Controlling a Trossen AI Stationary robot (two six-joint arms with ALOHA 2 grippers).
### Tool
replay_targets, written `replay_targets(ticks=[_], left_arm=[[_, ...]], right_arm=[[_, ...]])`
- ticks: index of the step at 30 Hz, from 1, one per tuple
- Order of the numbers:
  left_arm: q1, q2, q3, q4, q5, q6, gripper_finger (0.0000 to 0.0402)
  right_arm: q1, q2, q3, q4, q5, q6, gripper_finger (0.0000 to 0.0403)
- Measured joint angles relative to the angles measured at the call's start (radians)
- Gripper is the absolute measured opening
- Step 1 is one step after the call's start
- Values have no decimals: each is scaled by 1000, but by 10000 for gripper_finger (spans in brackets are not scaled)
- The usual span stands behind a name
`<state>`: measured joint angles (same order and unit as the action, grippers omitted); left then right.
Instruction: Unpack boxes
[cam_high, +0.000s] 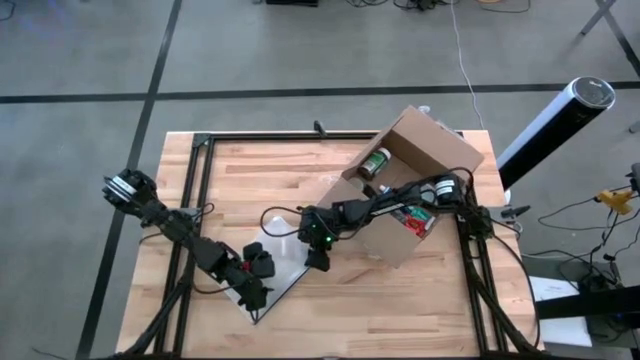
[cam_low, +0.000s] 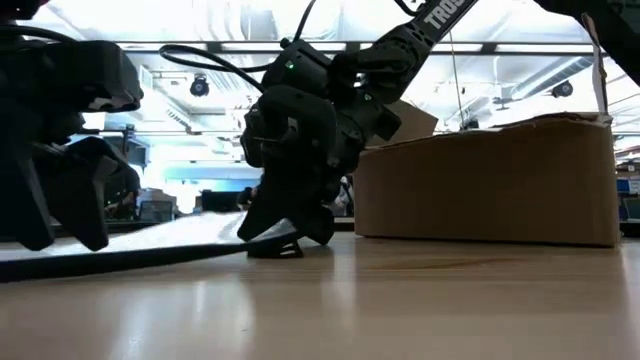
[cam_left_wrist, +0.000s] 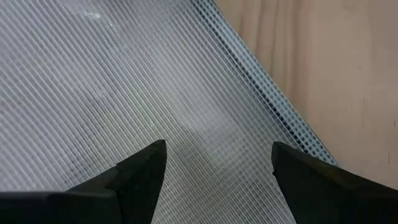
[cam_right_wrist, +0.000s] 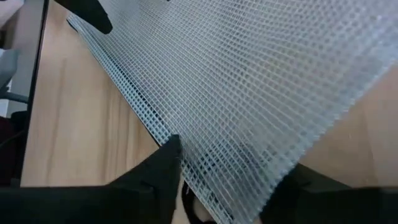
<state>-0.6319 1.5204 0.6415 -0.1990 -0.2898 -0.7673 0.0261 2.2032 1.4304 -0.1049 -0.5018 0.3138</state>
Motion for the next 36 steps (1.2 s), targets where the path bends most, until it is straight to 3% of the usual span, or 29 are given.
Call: replay_targets(ticks=[4, 10, 23, 30, 36], left_arm=[[1, 0, 0, 0, -1, 0, 276], [1, -1, 26, -25, -46, 52, 276], [10, -10, 311, -420, -395, 317, 276], [66, -11, 365, -564, -400, 341, 276], [101, -15, 365, -593, -332, 365, 276]], right_arm=[[1, 0, 5, 5, -11, -30, 11], [2, -1, 26, 0, -9, -46, 2], [28, -5, 147, -124, -2, -131, 0], [78, -6, 242, -251, 14, -206, 0], [112, -6, 327, -377, 121, -280, 0]])
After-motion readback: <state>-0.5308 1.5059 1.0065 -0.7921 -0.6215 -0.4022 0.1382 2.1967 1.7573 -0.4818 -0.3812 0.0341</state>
